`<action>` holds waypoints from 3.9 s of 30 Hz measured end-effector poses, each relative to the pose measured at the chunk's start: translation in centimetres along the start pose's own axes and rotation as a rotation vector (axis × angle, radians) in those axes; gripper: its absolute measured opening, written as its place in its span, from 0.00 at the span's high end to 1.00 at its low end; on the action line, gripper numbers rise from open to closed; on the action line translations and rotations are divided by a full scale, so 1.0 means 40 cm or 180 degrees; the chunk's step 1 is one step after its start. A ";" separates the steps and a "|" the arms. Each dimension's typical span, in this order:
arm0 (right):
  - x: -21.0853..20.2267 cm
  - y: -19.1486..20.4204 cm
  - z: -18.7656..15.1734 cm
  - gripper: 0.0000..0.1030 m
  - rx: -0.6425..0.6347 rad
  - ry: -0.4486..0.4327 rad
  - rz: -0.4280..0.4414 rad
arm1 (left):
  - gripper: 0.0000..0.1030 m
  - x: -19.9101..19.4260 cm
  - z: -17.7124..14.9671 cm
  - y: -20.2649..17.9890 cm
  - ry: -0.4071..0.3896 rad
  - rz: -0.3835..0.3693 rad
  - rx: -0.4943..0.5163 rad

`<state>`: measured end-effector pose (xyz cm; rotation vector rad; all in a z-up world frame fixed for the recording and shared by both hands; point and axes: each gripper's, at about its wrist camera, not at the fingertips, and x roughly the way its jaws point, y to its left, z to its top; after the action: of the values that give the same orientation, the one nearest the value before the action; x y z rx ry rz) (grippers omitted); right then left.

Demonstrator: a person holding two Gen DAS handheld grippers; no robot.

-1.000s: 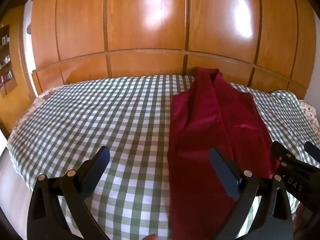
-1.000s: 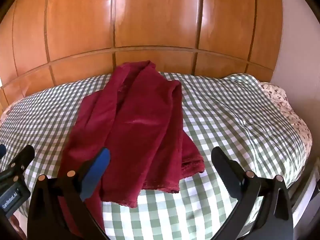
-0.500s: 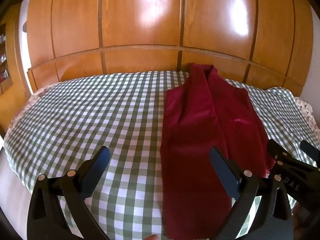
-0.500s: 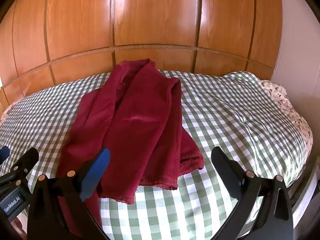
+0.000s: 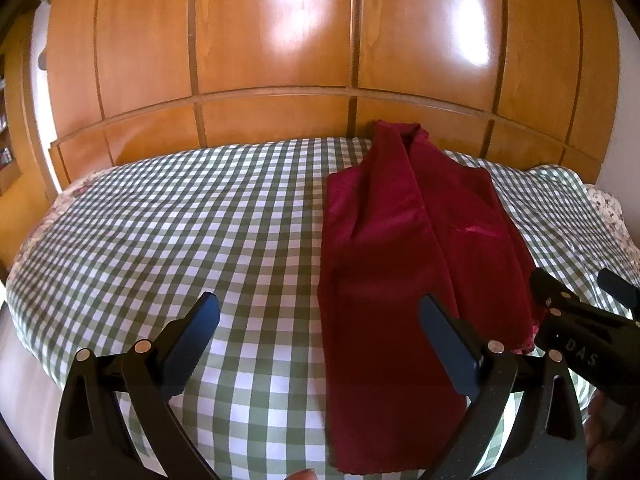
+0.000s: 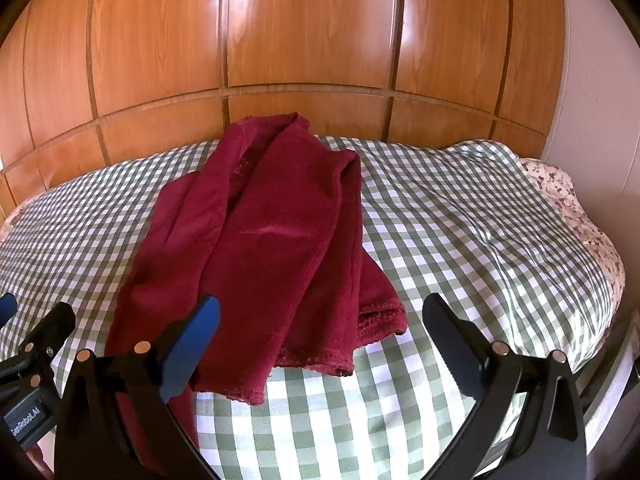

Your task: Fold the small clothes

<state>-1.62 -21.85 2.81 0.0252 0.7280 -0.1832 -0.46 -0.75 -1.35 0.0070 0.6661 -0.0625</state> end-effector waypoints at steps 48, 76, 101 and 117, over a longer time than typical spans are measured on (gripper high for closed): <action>0.075 -0.180 0.060 0.36 0.0476 0.0175 0.0338 | 0.35 0.136 -0.153 -0.143 0.0645 -0.0849 0.1089; 0.185 -0.185 0.274 0.94 -0.0065 0.0421 0.0735 | 0.98 0.282 0.374 0.590 0.0015 -0.0299 -0.1360; 0.239 -0.343 0.176 0.61 0.0597 0.1124 0.1283 | 0.55 0.370 0.107 0.216 0.1042 -0.1812 -0.1021; 0.053 -0.237 0.135 0.92 0.0504 0.0881 0.1734 | 0.92 0.294 0.165 0.026 0.1022 -0.2312 -0.0717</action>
<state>1.81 -31.98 5.82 0.4021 0.9537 0.2901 12.89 -0.53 -3.43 -0.4516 0.9670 -0.6964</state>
